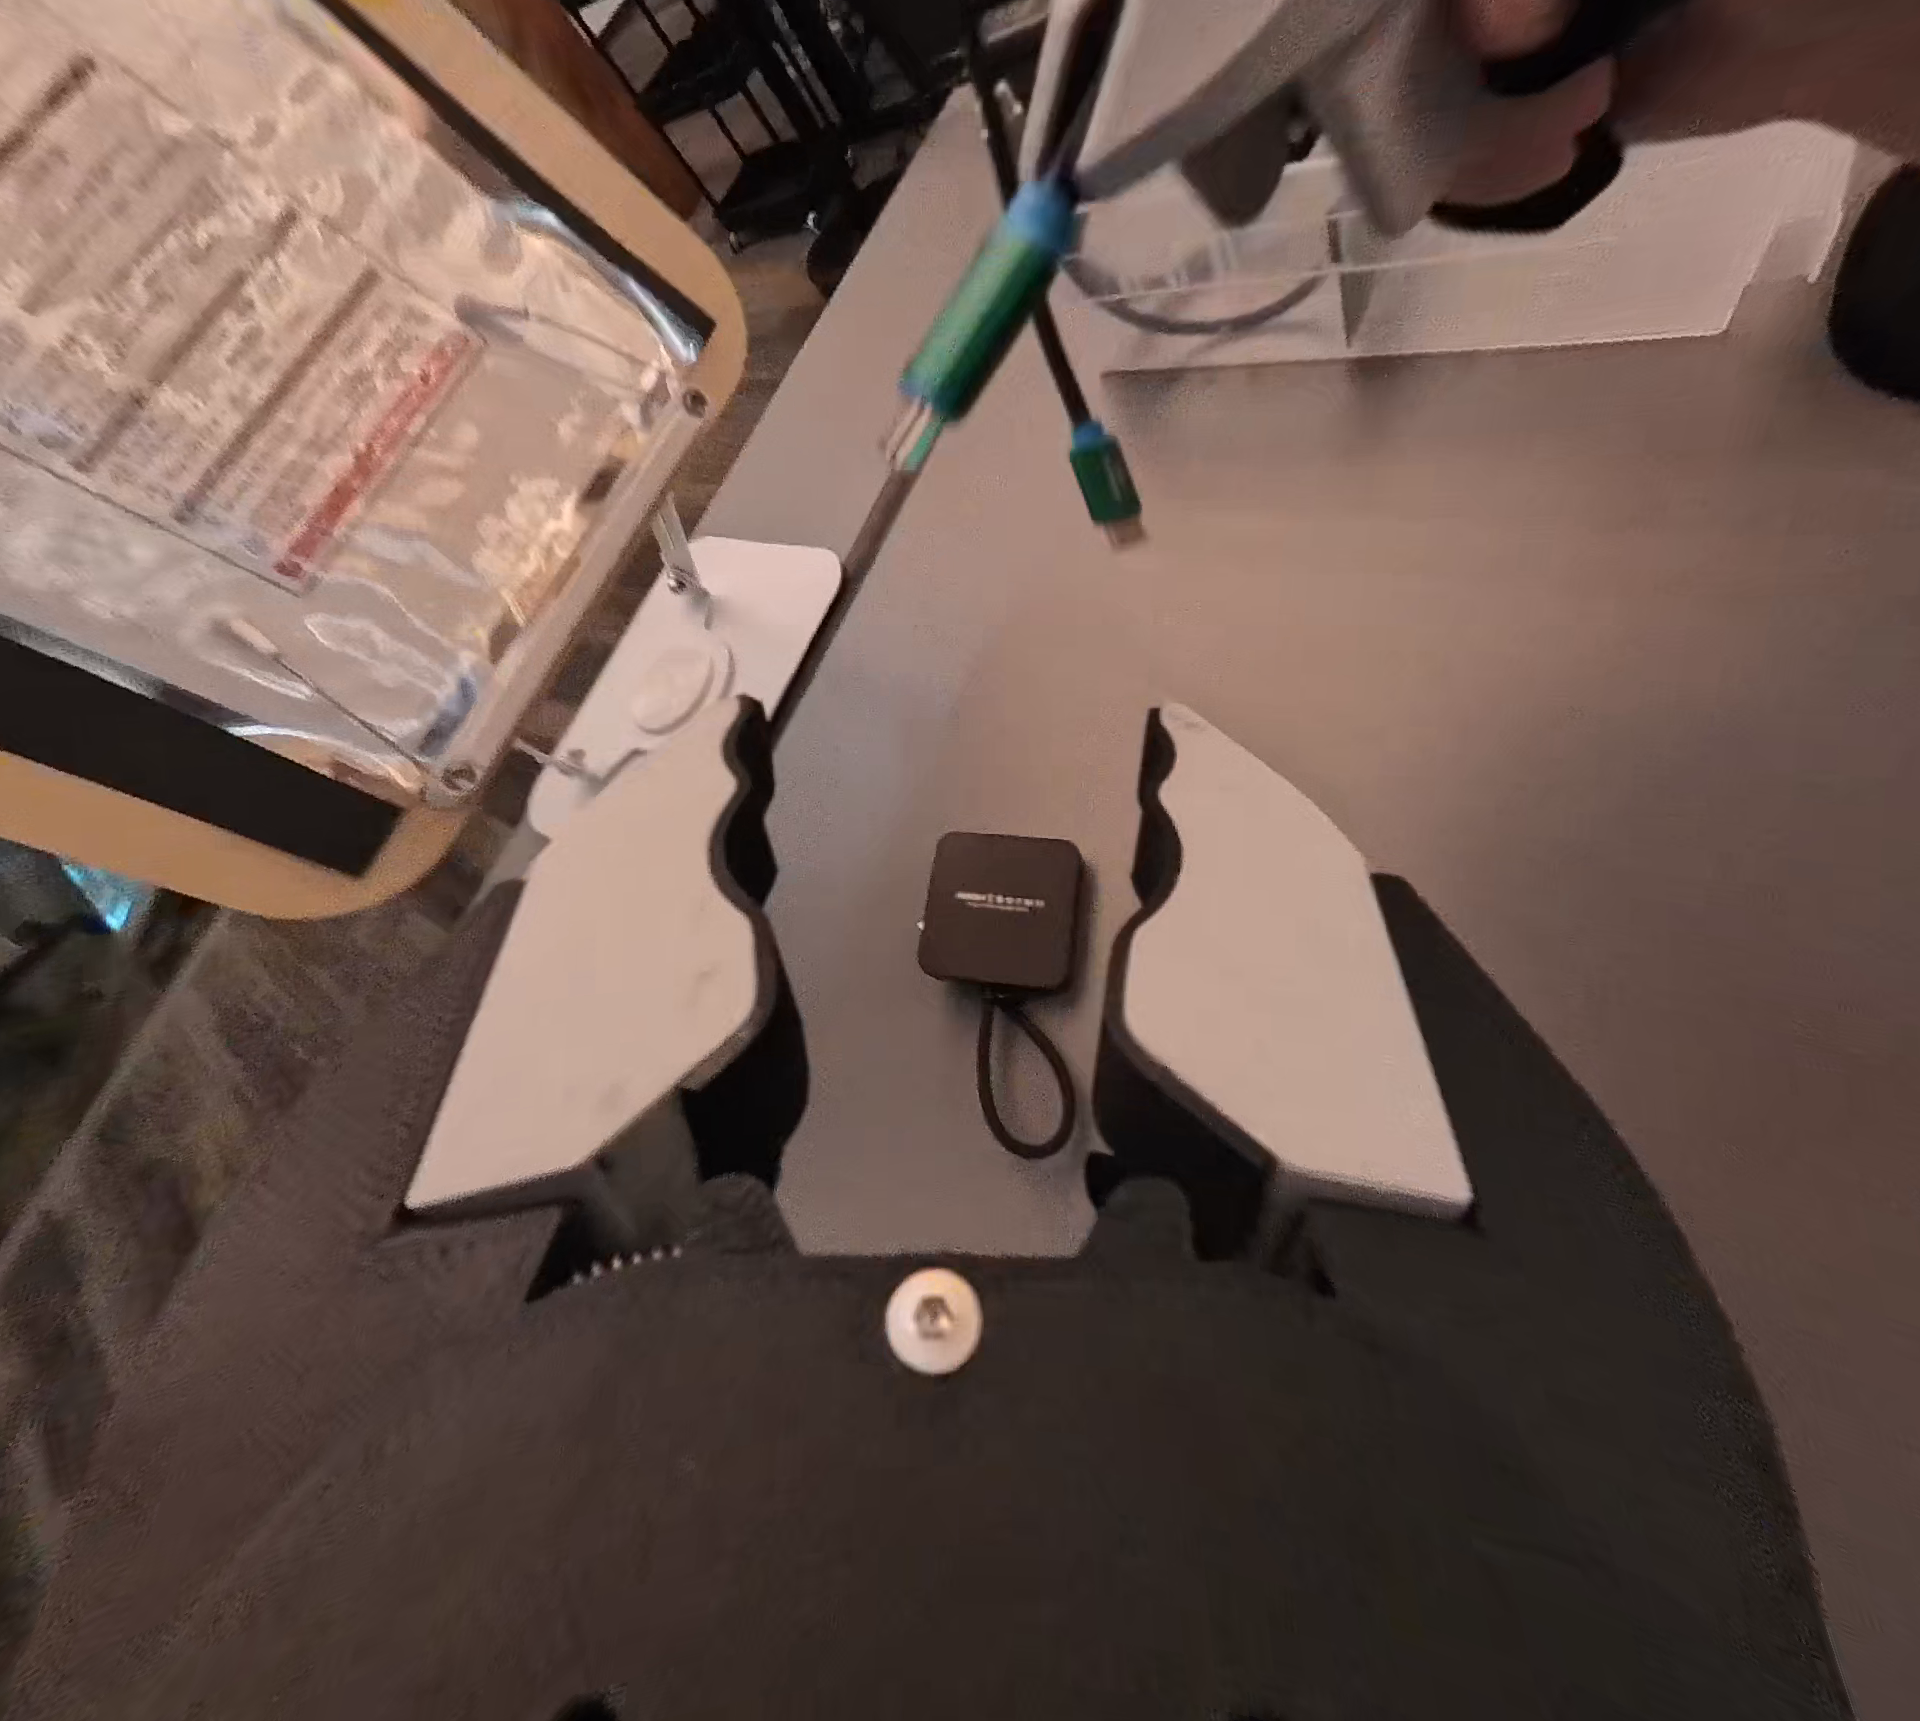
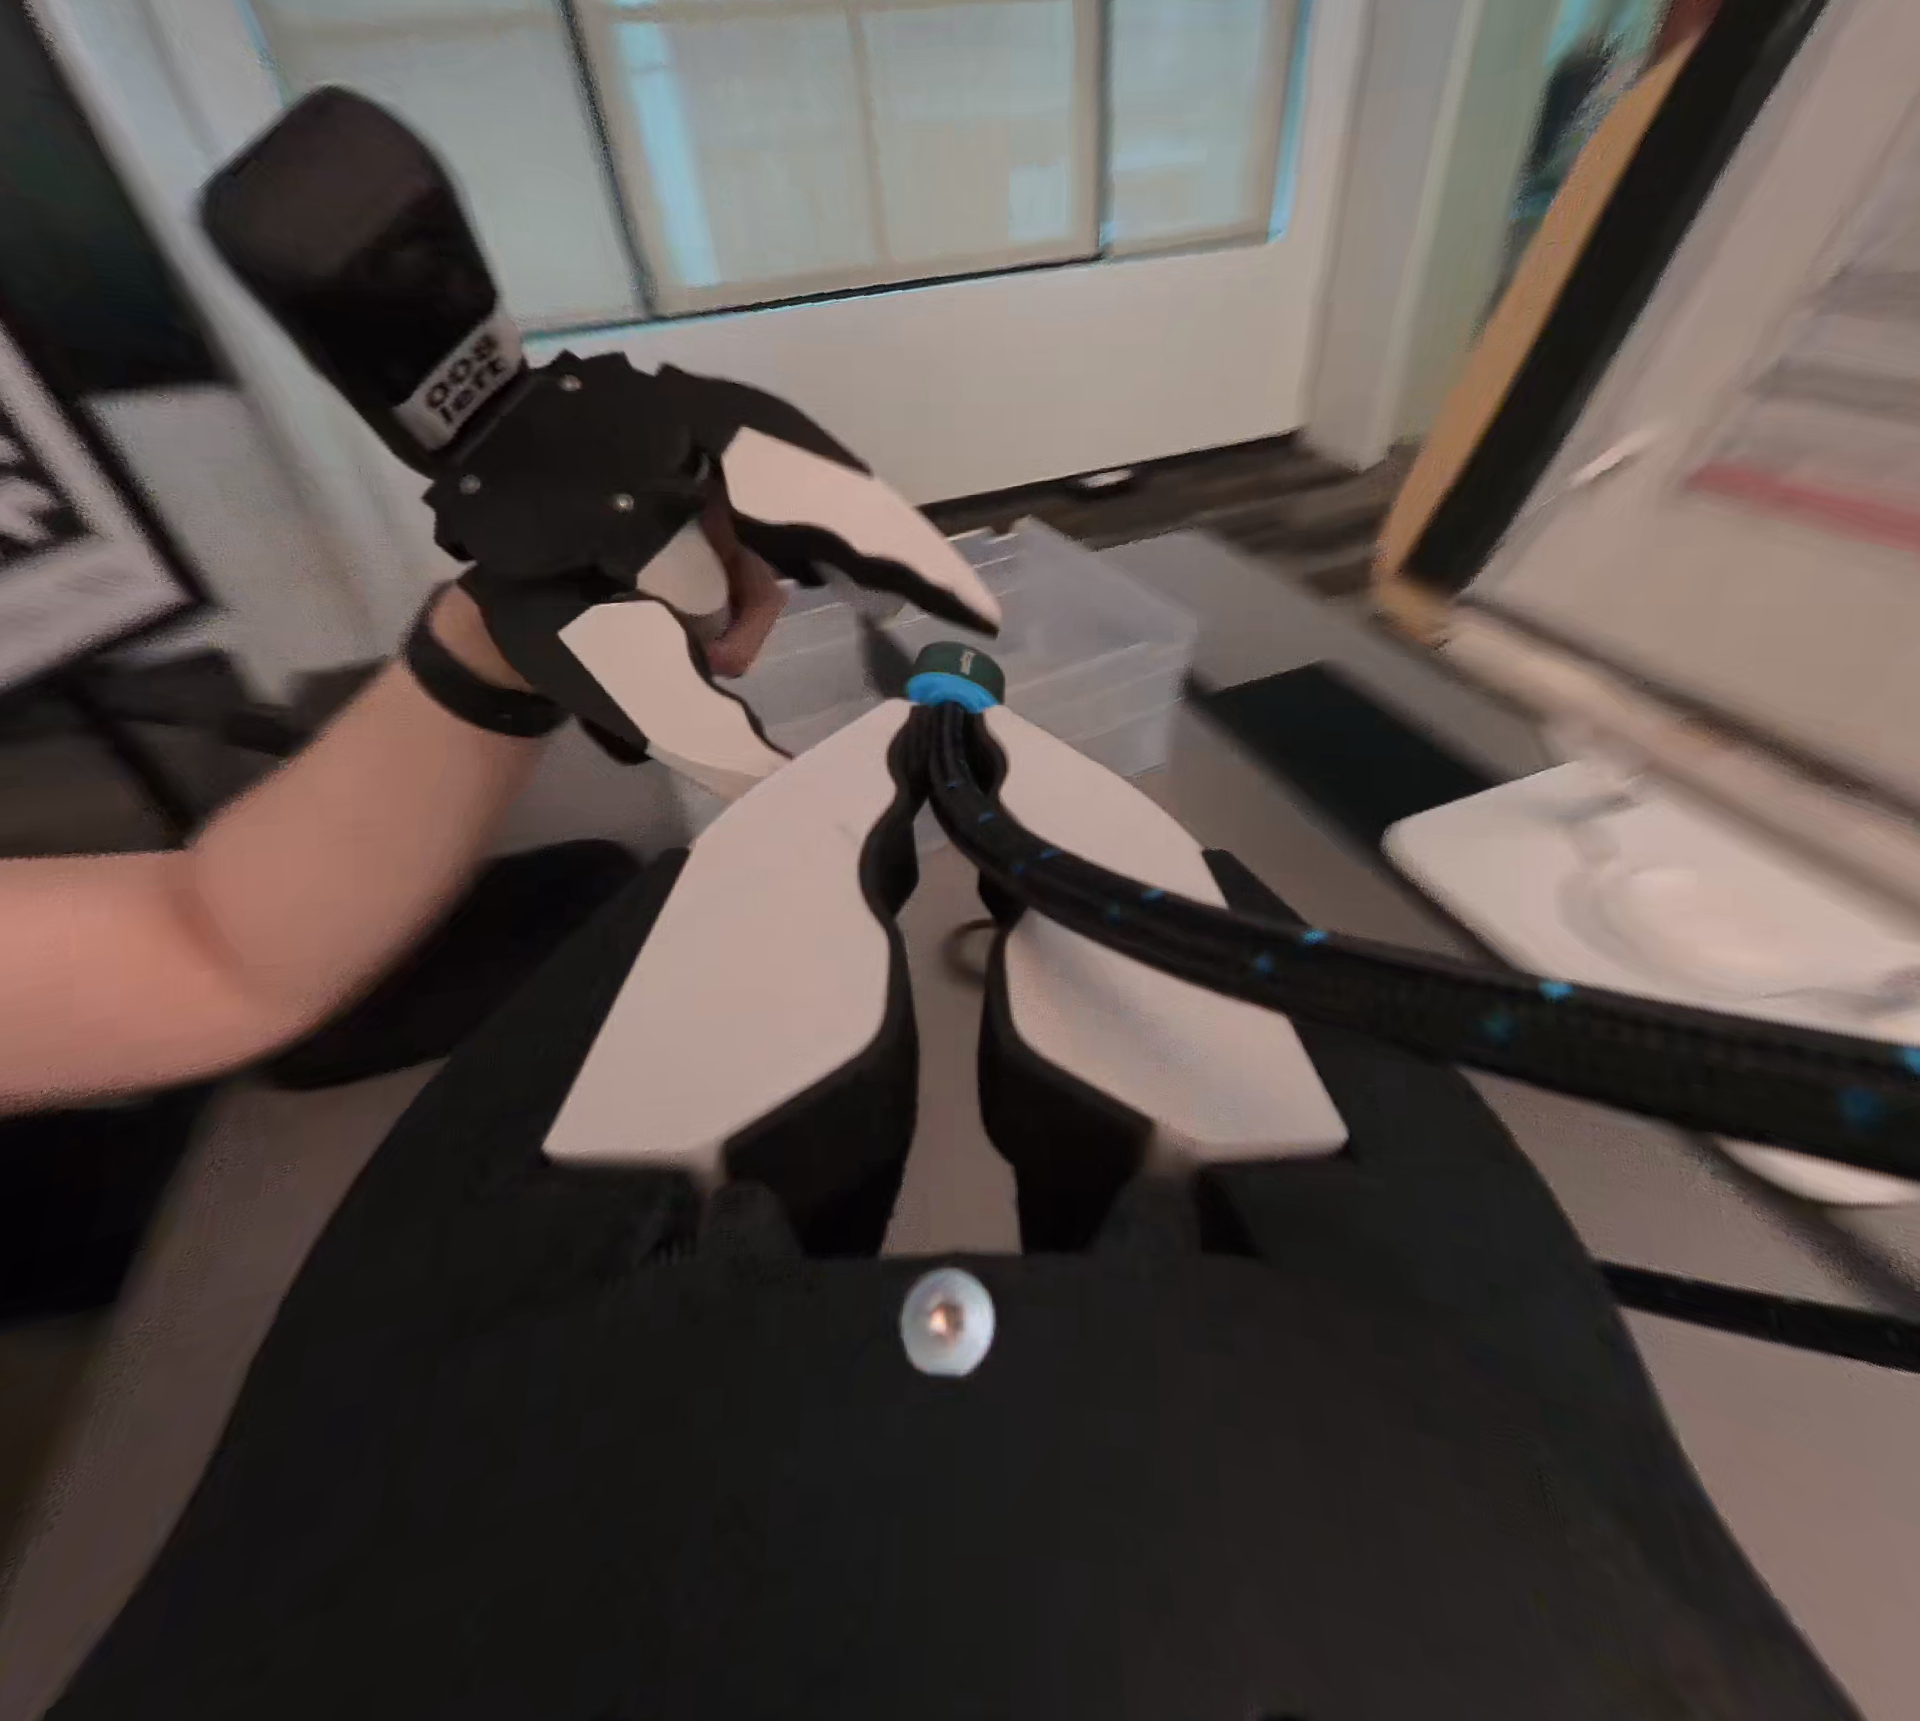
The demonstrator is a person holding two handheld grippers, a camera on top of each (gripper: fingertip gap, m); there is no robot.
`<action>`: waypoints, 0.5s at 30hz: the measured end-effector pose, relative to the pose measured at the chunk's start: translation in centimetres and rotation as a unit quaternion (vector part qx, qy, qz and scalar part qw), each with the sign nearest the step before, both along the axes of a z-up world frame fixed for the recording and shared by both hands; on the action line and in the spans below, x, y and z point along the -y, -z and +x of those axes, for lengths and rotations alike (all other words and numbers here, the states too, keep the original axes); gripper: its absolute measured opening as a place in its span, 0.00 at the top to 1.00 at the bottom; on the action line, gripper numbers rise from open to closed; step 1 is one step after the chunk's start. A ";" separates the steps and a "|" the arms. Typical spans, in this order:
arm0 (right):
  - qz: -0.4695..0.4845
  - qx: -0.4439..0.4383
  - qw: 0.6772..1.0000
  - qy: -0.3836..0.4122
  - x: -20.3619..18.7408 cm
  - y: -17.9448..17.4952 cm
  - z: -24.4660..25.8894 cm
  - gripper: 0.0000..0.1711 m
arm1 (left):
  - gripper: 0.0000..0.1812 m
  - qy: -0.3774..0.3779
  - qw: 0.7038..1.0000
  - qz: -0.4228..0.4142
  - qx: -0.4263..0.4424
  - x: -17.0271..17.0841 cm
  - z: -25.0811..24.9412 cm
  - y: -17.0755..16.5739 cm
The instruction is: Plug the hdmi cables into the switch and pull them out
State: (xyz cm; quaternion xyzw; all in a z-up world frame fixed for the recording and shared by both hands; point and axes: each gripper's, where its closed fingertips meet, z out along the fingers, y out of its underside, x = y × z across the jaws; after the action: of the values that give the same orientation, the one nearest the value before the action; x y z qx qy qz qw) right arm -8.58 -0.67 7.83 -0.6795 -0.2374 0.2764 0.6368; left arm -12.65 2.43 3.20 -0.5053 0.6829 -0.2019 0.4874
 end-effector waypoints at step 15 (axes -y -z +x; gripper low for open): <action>0.222 0.153 0.958 0.103 7.9 -9.7 2.8 0.97 | 0.48 -0.164 0.951 -0.127 -0.228 -6.3 2.2 18.3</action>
State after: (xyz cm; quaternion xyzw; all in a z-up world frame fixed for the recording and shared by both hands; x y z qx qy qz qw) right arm -5.75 -8.53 17.54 -0.5760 -0.3161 0.0431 0.7526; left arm -10.48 8.68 -15.14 -0.7001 0.6528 -0.0835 0.2770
